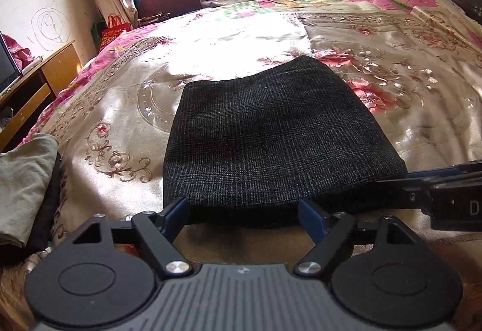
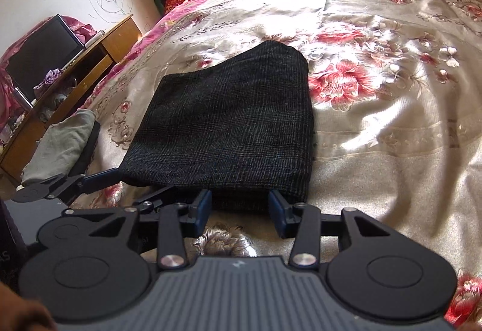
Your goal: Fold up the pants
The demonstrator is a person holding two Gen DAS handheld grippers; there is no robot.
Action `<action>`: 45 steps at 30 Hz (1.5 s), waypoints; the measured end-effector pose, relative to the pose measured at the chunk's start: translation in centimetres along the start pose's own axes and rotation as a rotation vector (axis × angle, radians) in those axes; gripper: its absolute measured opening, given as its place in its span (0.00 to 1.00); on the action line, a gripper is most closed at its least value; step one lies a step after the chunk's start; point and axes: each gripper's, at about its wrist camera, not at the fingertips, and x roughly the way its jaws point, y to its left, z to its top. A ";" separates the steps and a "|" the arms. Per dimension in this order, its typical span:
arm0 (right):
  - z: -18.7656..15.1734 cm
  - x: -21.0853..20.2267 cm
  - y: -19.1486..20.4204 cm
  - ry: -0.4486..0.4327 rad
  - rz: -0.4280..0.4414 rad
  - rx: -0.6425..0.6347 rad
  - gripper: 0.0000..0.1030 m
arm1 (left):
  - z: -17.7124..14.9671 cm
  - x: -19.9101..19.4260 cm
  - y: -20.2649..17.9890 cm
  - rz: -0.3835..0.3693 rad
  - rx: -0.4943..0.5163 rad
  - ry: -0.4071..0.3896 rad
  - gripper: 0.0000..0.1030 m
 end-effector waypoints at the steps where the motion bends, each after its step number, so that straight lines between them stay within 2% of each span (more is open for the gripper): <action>1: 0.0 -0.1 0.1 -0.002 0.002 -0.001 0.43 | -0.1 -0.2 -0.1 0.001 -0.001 -0.006 0.94; 13: -1.1 -1.0 0.5 -0.001 -0.002 -0.009 0.43 | -1.3 -1.2 -1.1 -0.005 0.004 -0.004 0.96; 17: -1.8 -1.1 0.6 0.008 0.003 -0.007 0.44 | -1.9 -1.3 -1.2 -0.003 -0.009 0.013 1.00; 23: -2.5 -0.9 0.7 0.021 0.000 -0.014 0.44 | -2.7 -1.1 -1.5 -0.008 -0.015 0.039 1.00; 45: -3.4 -1.6 -0.2 -0.004 -0.024 0.002 0.46 | -3.2 -1.5 -1.9 0.011 -0.012 0.019 1.00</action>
